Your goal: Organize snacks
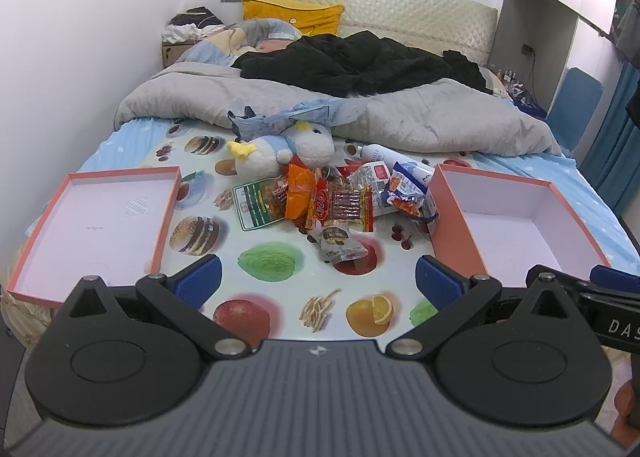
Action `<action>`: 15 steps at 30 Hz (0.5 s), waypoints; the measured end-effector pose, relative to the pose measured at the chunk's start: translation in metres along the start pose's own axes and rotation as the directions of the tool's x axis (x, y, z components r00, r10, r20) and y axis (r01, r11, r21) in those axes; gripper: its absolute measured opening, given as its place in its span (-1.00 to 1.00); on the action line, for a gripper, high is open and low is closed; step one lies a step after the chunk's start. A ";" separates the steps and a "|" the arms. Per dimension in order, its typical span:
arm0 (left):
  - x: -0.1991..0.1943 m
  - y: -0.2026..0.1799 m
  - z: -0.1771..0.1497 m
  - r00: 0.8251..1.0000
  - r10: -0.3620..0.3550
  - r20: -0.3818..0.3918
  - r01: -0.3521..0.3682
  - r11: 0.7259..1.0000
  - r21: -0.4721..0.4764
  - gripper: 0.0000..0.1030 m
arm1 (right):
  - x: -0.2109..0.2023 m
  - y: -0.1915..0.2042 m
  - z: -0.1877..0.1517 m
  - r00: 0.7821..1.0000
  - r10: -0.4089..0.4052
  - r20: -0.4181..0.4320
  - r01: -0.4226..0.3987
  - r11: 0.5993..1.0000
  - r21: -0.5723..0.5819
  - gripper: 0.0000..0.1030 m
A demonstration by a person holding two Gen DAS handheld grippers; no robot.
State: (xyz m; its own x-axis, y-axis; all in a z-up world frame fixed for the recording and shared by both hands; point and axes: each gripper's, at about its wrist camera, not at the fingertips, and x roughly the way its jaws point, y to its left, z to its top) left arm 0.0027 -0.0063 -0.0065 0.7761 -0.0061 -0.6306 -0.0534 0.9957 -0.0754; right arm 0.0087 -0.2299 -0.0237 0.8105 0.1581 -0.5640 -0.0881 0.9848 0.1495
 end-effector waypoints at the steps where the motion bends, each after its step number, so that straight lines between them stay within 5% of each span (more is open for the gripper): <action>1: 0.000 0.000 0.001 1.000 -0.001 0.001 0.001 1.000 -0.001 1.00 | 0.000 0.000 0.000 1.000 0.000 -0.001 0.000 1.000 0.001 1.00; 15: -0.001 -0.001 0.003 1.000 -0.009 -0.006 0.009 1.000 0.001 1.00 | 0.001 0.001 -0.002 0.999 0.032 -0.012 -0.032 0.999 -0.011 1.00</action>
State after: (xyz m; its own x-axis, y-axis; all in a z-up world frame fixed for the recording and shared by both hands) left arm 0.0043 -0.0072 -0.0035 0.7726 -0.0154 -0.6348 -0.0458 0.9957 -0.0800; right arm 0.0081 -0.2283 -0.0255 0.8004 0.1901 -0.5686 -0.1201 0.9800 0.1587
